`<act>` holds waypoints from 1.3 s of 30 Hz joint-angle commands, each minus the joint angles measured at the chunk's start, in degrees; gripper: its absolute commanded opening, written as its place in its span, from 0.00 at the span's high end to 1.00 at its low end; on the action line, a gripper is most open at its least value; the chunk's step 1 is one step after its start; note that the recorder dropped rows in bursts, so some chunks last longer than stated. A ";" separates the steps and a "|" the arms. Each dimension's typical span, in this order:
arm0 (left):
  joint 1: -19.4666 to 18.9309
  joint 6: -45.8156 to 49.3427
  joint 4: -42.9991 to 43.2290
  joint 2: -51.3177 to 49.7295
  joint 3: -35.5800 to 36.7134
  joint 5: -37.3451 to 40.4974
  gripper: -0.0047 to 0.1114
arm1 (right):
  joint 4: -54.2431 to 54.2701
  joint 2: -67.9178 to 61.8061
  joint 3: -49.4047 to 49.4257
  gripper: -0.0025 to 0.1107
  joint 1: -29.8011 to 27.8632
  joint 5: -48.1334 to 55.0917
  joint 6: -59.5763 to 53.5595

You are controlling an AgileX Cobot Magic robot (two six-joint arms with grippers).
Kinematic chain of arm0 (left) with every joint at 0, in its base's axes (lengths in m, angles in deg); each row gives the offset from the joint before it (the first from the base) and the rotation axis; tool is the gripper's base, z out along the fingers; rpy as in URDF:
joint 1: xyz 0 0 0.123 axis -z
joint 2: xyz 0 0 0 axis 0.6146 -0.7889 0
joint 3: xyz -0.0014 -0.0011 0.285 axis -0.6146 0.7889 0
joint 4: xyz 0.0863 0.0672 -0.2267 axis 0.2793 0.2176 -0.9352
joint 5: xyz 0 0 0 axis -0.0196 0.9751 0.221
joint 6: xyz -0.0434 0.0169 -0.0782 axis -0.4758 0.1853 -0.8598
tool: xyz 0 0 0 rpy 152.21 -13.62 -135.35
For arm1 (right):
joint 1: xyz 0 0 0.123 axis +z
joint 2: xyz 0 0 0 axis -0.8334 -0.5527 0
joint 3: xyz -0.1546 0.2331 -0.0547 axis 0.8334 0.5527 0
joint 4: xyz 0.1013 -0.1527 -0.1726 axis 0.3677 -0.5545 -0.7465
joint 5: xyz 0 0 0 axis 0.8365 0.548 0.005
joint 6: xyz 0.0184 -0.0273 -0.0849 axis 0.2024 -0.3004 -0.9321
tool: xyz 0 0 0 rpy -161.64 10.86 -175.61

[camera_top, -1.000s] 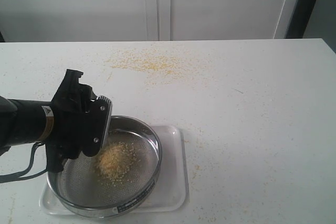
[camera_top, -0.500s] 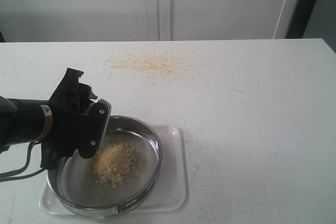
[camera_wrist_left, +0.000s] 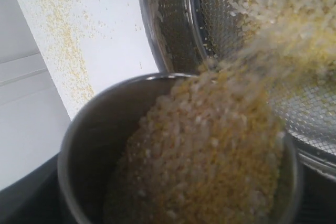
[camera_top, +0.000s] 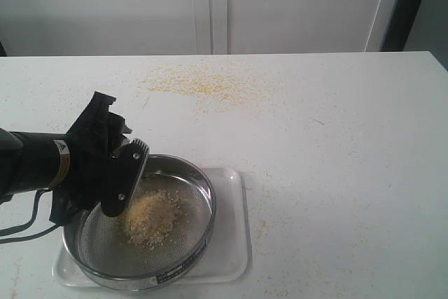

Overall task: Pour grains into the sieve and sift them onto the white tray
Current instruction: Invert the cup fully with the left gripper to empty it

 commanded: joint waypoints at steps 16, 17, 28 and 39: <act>0.24 3.40 0.57 0.68 -0.60 1.13 0.96 | -0.13 0.33 0.32 0.98 -0.46 -0.56 -0.01; 0.24 3.83 0.57 0.68 -0.60 1.13 0.96 | -0.13 0.33 0.32 0.98 -0.46 -0.56 -0.01; 4.87 4.42 0.57 0.68 -0.60 9.05 0.96 | -0.13 0.33 0.32 0.98 -0.46 -0.56 -0.01; 4.87 4.89 0.57 0.68 -0.60 11.41 0.96 | -0.13 0.33 0.32 0.98 -0.46 -0.56 -0.01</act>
